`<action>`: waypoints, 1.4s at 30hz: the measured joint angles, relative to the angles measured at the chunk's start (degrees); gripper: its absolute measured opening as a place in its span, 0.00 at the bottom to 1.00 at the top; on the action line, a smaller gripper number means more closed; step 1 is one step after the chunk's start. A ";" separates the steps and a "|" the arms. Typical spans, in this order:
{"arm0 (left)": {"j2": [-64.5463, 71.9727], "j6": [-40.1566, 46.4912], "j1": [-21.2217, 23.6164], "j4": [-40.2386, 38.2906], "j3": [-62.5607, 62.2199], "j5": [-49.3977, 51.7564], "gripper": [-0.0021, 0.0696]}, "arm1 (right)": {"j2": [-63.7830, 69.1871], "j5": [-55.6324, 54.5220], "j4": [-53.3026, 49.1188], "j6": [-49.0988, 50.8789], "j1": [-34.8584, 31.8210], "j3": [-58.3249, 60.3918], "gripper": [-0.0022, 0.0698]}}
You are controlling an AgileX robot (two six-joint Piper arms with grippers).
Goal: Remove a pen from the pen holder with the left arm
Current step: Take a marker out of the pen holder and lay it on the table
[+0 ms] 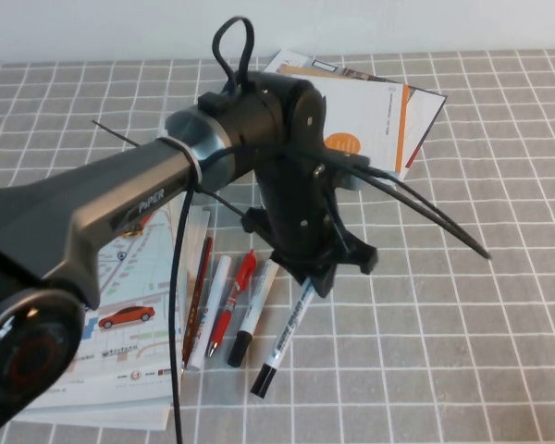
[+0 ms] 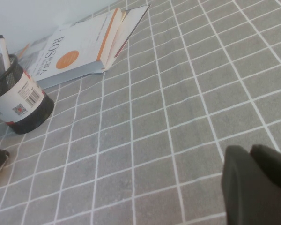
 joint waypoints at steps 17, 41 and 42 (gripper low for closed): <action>2.14 -4.18 4.70 0.00 0.00 -0.41 0.17 | 0.00 0.00 0.00 0.00 0.00 0.00 0.01; 3.95 -9.77 4.14 3.40 0.00 -1.99 0.29 | 0.00 0.00 0.00 0.00 0.00 0.00 0.01; 3.95 -9.77 4.14 3.40 0.00 -1.99 0.33 | 0.00 0.00 0.00 0.00 0.00 0.00 0.01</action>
